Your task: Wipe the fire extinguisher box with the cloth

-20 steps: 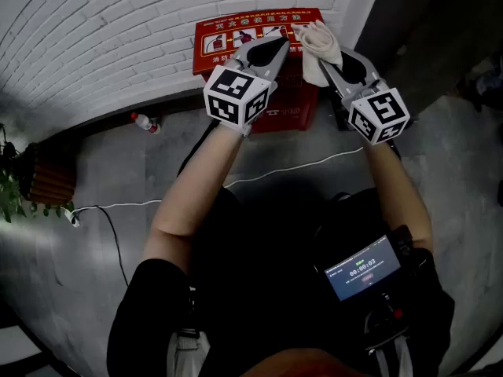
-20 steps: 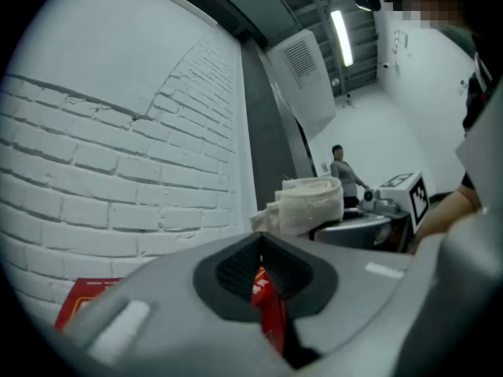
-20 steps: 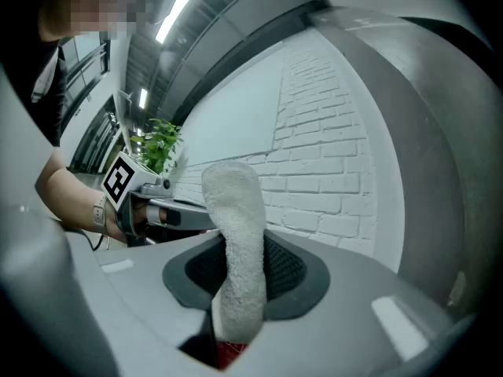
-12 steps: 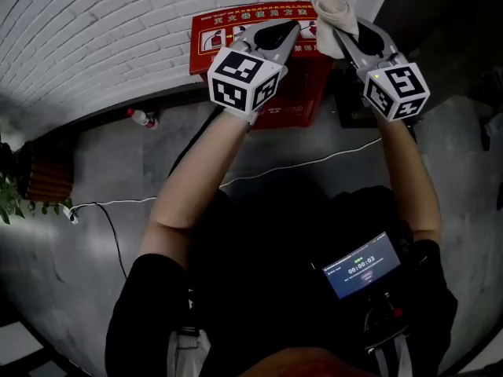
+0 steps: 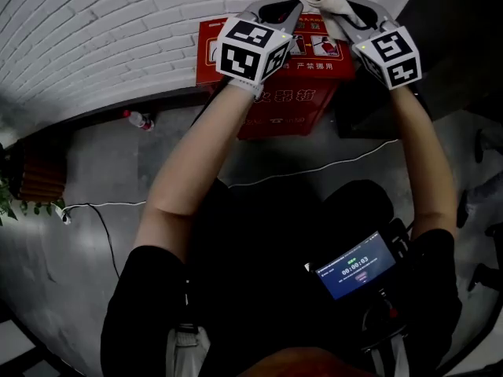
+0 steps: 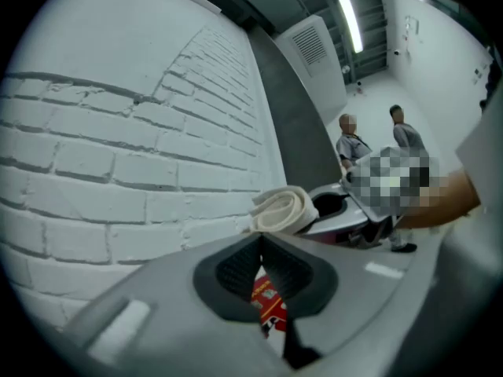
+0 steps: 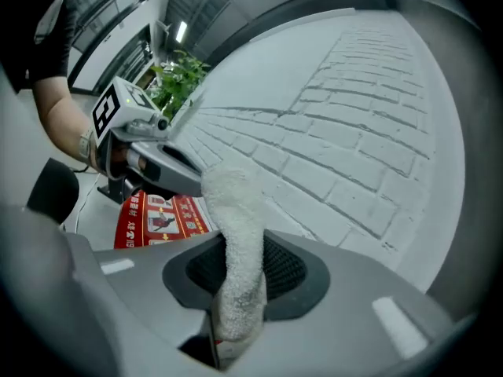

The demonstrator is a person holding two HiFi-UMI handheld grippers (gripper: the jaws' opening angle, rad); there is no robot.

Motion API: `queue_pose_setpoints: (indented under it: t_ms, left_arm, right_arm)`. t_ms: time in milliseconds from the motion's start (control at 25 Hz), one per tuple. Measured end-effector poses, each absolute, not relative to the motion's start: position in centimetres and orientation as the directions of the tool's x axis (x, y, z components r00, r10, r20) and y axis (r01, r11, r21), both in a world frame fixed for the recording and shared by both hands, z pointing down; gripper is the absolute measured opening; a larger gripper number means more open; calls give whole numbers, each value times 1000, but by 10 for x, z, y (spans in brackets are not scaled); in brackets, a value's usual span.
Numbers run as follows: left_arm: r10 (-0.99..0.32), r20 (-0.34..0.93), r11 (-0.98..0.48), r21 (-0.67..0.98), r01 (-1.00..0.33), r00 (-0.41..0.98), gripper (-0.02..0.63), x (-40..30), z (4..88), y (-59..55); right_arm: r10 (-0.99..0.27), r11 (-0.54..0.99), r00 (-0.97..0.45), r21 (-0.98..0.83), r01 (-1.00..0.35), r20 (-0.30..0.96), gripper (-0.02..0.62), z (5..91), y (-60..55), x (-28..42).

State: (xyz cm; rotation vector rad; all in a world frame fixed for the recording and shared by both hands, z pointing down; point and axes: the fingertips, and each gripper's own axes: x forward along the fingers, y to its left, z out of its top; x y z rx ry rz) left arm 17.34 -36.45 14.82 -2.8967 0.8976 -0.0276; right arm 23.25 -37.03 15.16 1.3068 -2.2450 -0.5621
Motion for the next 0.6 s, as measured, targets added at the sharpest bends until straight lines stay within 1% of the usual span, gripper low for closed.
queue_pose_setpoints:
  t_ms: [80, 240, 440, 600]
  left_arm:
    - [-561, -14, -822, -114, -558, 828, -2, 175, 145, -370]
    - [-578, 27, -814, -96, -573, 816, -2, 177, 158, -383]
    - [-595, 39, -802, -96, -589, 803, -2, 172, 159, -378]
    - [-607, 87, -795, -81, -601, 790, -2, 172, 169, -377]
  right_arm:
    - [-882, 461, -407, 613, -642, 237, 103, 158, -380, 231]
    - [-889, 450, -348, 706, -546, 297, 103, 171, -403, 239]
    - [-889, 452, -250, 815, -362, 383, 103, 180, -419, 242]
    - [-866, 496, -199, 839, -225, 459, 103, 205, -430, 237]
